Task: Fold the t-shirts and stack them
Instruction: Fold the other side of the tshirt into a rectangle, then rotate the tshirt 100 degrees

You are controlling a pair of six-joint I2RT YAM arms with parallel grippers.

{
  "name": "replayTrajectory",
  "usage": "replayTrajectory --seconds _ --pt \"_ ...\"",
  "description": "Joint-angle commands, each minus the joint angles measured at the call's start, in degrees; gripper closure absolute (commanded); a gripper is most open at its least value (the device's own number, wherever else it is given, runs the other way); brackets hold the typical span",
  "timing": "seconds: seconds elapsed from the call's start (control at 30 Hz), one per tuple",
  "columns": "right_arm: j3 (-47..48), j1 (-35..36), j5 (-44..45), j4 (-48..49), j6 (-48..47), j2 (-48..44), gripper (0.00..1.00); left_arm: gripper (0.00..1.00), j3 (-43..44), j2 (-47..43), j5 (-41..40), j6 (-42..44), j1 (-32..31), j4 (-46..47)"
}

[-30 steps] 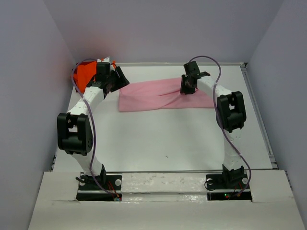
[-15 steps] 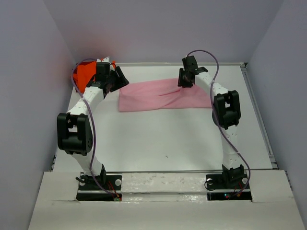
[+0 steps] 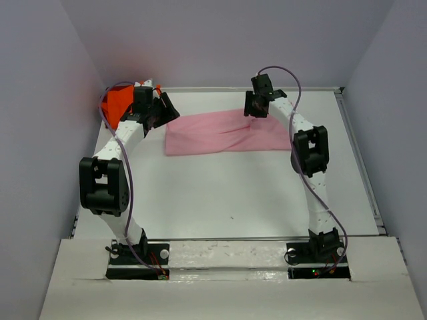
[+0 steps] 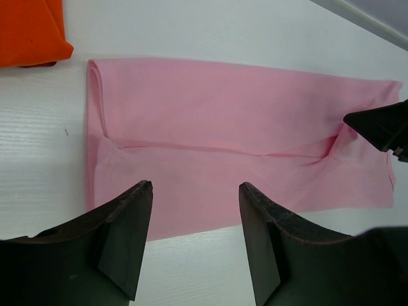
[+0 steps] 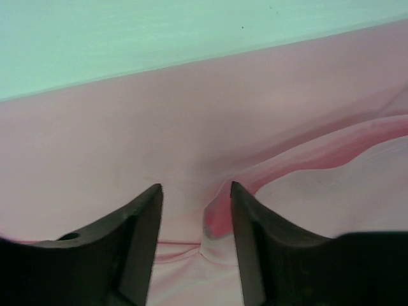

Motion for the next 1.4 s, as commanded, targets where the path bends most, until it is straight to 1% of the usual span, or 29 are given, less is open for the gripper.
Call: replayTrajectory --seconds 0.0,0.17,0.27,0.3,0.33,0.4,0.43,0.57,0.73,0.77,0.83,0.9,1.0,1.1,1.13,1.23,1.37 --pt "-0.61 0.19 1.60 0.96 -2.02 -7.49 0.43 0.34 -0.53 -1.76 0.91 0.16 0.55 1.66" --pt "-5.61 0.19 3.62 1.66 -2.72 -13.39 0.41 0.34 -1.67 -1.23 2.05 -0.63 0.55 2.89" --pt "-12.46 0.19 4.33 3.24 -1.76 -16.56 0.41 0.34 -2.81 0.96 6.00 -1.95 0.37 5.18" --pt "-13.96 0.19 4.42 3.33 -1.15 -16.91 0.41 0.34 -2.90 1.75 8.79 -2.91 0.37 5.79" --pt "-16.76 0.19 4.33 3.50 -0.71 -17.26 0.41 0.34 -2.90 3.93 9.87 -3.35 0.20 6.58" --pt "-19.41 0.19 5.03 4.12 0.70 -17.97 0.41 0.34 -1.94 6.23 12.15 -3.71 -0.50 6.68" --pt "-21.60 0.19 5.81 4.12 1.14 -18.06 0.41 0.34 -1.50 8.33 12.34 -3.80 -0.68 6.68" --pt "-25.04 0.19 7.49 4.38 1.76 -18.50 0.39 0.34 -0.79 12.38 12.16 -4.41 -1.39 9.05" --pt "-29.08 0.19 12.58 4.38 2.46 -18.41 0.39 0.35 2.81 18.62 12.16 -3.71 -1.39 7.12" --pt "-29.79 0.19 13.81 4.38 2.81 -18.24 0.39 0.35 3.33 19.42 10.60 -3.19 -1.39 7.11" --pt "-30.23 0.19 14.96 4.38 2.81 -17.97 0.39 0.35 3.34 19.77 9.18 -2.31 -1.48 5.54" --pt "-30.32 0.19 16.71 3.86 3.16 -17.01 0.39 0.35 3.95 20.30 5.51 -0.73 -1.48 3.96" --pt "-28.05 -1.03 17.33 1.67 3.43 -14.90 0.39 0.35 4.74 21.88 3.56 0.24 -1.48 -0.16" --pt "-25.76 -1.56 17.69 -0.27 3.43 -13.14 0.39 0.35 4.05 20.57 1.71 0.69 -2.09 -1.58" --pt "-25.14 -2.17 17.60 -1.06 3.43 -12.44 0.39 0.35 2.82 19.78 0.05 0.77 -2.61 -2.28" --pt "-23.47 -3.49 16.81 -1.41 3.25 -11.99 0.39 0.35 0.79 17.32 -0.23 0.60 -3.84 -3.51" --pt "-20.58 -4.63 15.84 -2.03 3.08 -11.64 0.38 0.35 0.09 14.17 -0.76 0.95 -8.58 -7.91"
